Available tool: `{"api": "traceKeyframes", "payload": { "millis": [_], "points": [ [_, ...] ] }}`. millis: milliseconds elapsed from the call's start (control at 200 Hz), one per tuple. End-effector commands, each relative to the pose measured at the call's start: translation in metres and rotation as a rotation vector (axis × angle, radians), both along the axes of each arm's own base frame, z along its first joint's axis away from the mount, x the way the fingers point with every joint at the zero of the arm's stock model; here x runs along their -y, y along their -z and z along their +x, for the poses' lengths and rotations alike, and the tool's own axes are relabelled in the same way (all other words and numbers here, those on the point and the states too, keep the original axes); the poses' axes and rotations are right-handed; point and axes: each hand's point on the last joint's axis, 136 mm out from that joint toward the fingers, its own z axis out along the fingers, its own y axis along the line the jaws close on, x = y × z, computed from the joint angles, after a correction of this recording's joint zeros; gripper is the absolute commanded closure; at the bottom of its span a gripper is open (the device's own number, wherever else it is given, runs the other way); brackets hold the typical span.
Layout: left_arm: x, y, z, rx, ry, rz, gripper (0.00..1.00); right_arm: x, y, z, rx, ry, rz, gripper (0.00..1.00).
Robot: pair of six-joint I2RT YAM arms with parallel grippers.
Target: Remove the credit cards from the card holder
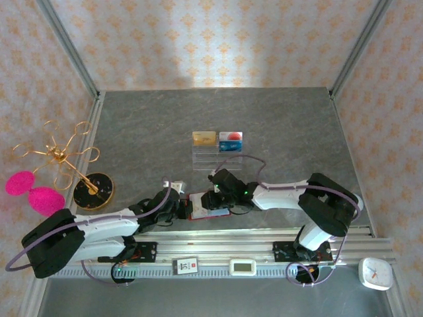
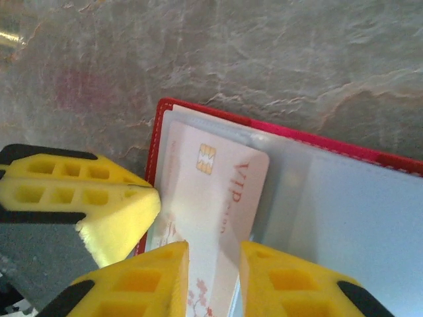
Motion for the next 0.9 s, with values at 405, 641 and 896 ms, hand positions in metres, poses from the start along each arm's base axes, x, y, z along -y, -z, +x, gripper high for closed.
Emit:
{"api": "traceKeyframes", "payload": {
  "millis": [405, 641, 896],
  "points": [
    [-0.010, 0.028, -0.011, -0.062, 0.026, 0.072, 1.00, 0.006, 0.024, 0.000, -0.067, 0.031, -0.026, 0.78],
    [-0.010, 0.028, -0.011, -0.059, 0.025, 0.070, 1.00, 0.018, 0.021, 0.004, -0.038, 0.084, -0.041, 1.00],
    [-0.013, 0.022, -0.005, -0.044, 0.015, 0.059, 1.00, 0.044, 0.022, 0.002, -0.021, 0.162, -0.073, 1.00]
  ]
}}
